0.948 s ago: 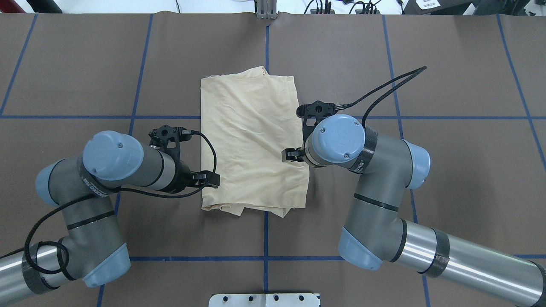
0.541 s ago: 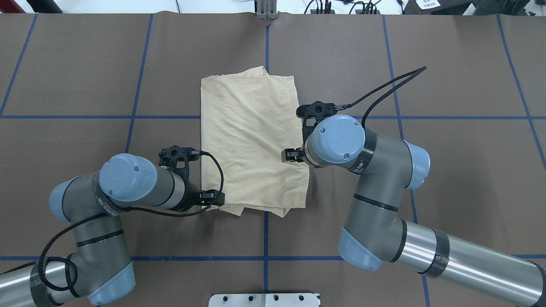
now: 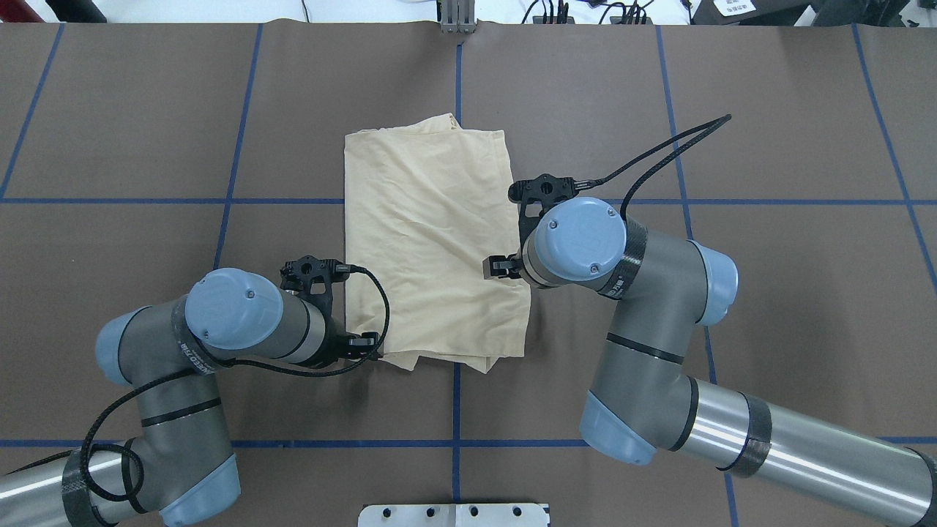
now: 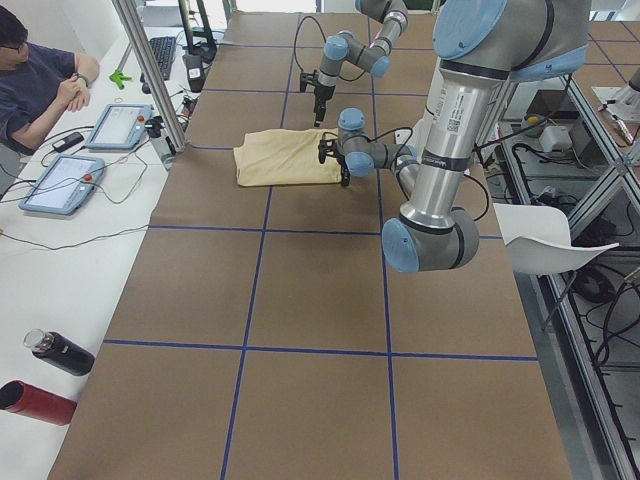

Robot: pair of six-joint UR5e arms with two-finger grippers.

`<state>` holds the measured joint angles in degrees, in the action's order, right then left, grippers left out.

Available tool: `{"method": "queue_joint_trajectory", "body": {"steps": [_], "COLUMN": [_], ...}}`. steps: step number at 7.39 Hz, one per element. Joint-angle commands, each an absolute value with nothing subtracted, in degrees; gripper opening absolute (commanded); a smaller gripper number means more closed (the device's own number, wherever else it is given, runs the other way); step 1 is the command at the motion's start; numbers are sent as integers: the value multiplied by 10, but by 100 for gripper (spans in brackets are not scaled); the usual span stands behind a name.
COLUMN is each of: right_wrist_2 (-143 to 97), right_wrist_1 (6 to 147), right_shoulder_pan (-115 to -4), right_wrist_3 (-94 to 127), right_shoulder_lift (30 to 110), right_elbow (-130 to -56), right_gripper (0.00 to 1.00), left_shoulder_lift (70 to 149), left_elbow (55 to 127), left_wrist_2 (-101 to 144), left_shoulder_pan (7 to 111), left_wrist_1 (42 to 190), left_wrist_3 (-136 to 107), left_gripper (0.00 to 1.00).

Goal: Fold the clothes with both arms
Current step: 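Move the right gripper to the near edge beside the left gripper and grasp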

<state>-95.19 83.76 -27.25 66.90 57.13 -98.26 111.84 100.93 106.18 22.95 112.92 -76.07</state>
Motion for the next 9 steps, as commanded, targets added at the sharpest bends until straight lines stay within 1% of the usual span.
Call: {"method": "queue_joint_trajectory", "body": {"steps": [1, 2, 4, 6, 8, 9], "right_wrist_2": [-952, -952, -952, -943, -922, -910], "right_wrist_1": [838, 837, 838, 834, 841, 841], "right_shoulder_pan": [-272, -272, -268, -237, -213, -190], "right_wrist_3": [677, 677, 679, 778, 868, 931], "right_shoulder_lift": [572, 571, 572, 570, 561, 561], "right_elbow": [-983, -983, -982, -982, -982, -978], "right_gripper": [100, 100, 100, 100, 95, 88], "left_shoulder_lift": [1119, 1119, 1118, 1117, 1117, 1117], "left_elbow": [1012, 1014, 1020, 1023, 1023, 1024], "left_wrist_2": [1063, 1063, 1063, 1063, 1063, 1063], "left_shoulder_pan": [229, 229, 230, 230, 230, 230], "left_wrist_1": [1129, 1129, 1129, 1129, 1129, 1129], "left_wrist_3": [-765, -767, -771, -771, -771, -771], "left_gripper": [20, 0, 0, 0, 0, 0]}}
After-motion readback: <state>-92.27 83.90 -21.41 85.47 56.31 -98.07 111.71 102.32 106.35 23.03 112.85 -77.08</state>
